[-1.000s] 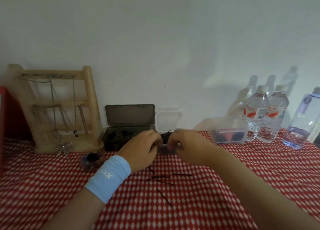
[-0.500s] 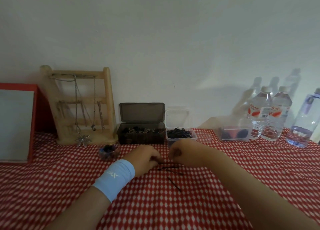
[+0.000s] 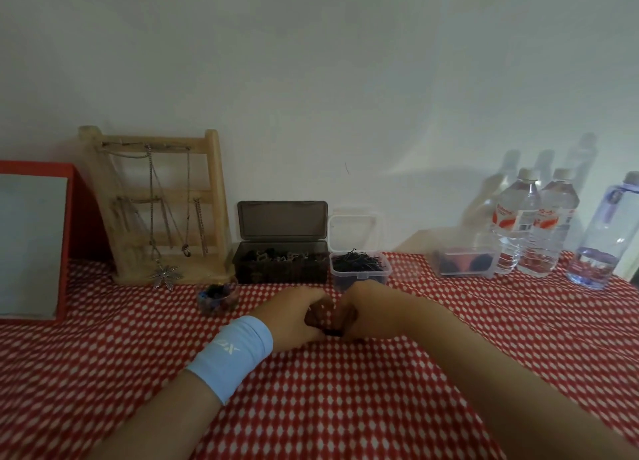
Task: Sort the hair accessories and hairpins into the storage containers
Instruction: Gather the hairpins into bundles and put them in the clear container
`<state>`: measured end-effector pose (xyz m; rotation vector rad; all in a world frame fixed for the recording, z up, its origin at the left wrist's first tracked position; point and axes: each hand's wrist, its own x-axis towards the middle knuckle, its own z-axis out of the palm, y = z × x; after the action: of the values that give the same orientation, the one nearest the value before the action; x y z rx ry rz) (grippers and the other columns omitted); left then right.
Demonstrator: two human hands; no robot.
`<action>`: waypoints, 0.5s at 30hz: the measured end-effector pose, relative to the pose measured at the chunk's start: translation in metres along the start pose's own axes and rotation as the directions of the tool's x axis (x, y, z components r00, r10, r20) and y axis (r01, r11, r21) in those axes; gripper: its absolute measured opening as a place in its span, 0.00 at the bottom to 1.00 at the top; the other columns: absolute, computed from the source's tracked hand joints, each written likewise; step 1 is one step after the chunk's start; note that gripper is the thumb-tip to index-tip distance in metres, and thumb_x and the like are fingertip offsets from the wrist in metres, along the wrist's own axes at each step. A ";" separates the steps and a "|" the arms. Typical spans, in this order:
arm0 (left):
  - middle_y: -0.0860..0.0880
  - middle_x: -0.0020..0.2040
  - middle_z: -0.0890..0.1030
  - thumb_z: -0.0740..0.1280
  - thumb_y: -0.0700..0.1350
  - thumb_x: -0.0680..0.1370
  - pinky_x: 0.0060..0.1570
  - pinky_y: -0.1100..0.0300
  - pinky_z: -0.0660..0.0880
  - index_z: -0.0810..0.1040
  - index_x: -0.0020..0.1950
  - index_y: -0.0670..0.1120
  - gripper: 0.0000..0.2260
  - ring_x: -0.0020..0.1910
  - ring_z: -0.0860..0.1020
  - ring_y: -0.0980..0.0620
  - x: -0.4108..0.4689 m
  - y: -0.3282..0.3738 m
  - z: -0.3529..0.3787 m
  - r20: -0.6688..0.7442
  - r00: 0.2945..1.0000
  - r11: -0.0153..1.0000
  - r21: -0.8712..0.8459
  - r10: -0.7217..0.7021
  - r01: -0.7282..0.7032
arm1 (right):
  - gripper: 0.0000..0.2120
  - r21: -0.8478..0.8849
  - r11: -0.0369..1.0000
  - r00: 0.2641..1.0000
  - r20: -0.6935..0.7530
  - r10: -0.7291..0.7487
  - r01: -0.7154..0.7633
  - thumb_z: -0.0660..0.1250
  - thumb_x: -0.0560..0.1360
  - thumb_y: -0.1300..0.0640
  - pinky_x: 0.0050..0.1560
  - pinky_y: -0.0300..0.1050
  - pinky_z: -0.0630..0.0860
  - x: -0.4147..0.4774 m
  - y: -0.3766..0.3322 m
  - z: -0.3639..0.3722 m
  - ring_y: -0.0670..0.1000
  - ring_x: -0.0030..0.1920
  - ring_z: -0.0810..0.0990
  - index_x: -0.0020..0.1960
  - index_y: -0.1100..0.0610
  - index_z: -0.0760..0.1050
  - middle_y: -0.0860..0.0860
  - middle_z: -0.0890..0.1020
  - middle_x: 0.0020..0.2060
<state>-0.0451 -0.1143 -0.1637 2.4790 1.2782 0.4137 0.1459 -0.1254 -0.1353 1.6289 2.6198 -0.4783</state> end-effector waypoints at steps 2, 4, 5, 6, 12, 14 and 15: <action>0.55 0.52 0.80 0.73 0.51 0.71 0.55 0.62 0.73 0.82 0.56 0.52 0.14 0.51 0.77 0.57 0.002 -0.002 -0.001 -0.010 1.000 0.998 0.048 -0.029 0.029 | 0.12 0.005 1.000 1.000 -0.025 -0.016 0.017 0.73 0.75 0.54 0.54 0.36 0.74 -0.001 0.003 0.001 0.45 0.49 0.80 0.58 0.50 0.83 0.46 0.85 0.53; 0.56 0.49 0.83 0.73 0.50 0.73 0.52 0.64 0.73 0.85 0.52 0.52 0.09 0.47 0.78 0.58 0.003 -0.001 -0.002 0.033 0.999 0.999 0.031 -0.036 0.035 | 0.12 0.009 1.000 0.999 -0.033 -0.013 0.014 0.73 0.75 0.51 0.55 0.37 0.75 -0.003 0.005 0.002 0.44 0.49 0.80 0.58 0.49 0.84 0.45 0.85 0.52; 0.56 0.48 0.84 0.72 0.49 0.74 0.52 0.65 0.74 0.86 0.50 0.52 0.07 0.47 0.79 0.59 0.004 0.000 -0.002 0.048 0.998 0.999 0.025 -0.030 0.029 | 0.12 0.013 1.000 1.000 -0.029 -0.009 0.009 0.73 0.75 0.50 0.57 0.39 0.77 -0.003 0.006 0.003 0.44 0.49 0.81 0.58 0.49 0.84 0.44 0.85 0.52; 0.56 0.48 0.84 0.71 0.48 0.75 0.52 0.66 0.74 0.86 0.50 0.52 0.07 0.47 0.79 0.59 0.006 0.003 -0.001 0.059 0.998 0.999 0.026 -0.025 0.024 | 0.12 0.011 1.000 1.000 -0.025 -0.002 0.002 0.73 0.75 0.50 0.58 0.41 0.78 -0.002 0.006 0.004 0.45 0.49 0.81 0.58 0.49 0.84 0.45 0.85 0.52; 0.56 0.47 0.83 0.70 0.54 0.74 0.53 0.61 0.76 0.85 0.50 0.54 0.08 0.46 0.79 0.58 0.008 0.009 0.003 0.041 0.997 0.997 -0.020 -0.069 0.069 | 0.12 -0.083 0.996 0.999 -0.013 0.030 -0.031 0.69 0.78 0.53 0.62 0.46 0.77 0.007 0.004 0.003 0.50 0.52 0.81 0.60 0.48 0.83 0.48 0.84 0.55; 0.56 0.44 0.83 0.69 0.57 0.74 0.51 0.58 0.78 0.85 0.49 0.55 0.09 0.44 0.79 0.58 0.008 0.007 0.005 0.057 0.996 0.997 0.004 -0.071 0.071 | 0.12 -0.115 0.993 1.000 -0.015 0.016 -0.018 0.68 0.78 0.53 0.61 0.47 0.78 0.006 0.005 0.005 0.50 0.51 0.81 0.60 0.47 0.83 0.48 0.84 0.55; 0.56 0.45 0.83 0.69 0.56 0.74 0.52 0.57 0.78 0.85 0.49 0.56 0.09 0.44 0.79 0.58 0.009 0.008 0.005 0.070 0.995 0.997 0.039 -0.064 0.062 | 0.12 -0.138 0.990 1.000 -0.014 0.009 -0.011 0.68 0.78 0.53 0.60 0.47 0.78 0.006 0.005 0.006 0.50 0.51 0.81 0.60 0.47 0.83 0.48 0.84 0.54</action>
<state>-0.0324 -0.1116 -0.1645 2.4523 1.3426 0.2860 0.1471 -0.1193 -0.1431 1.6082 2.5877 -0.2796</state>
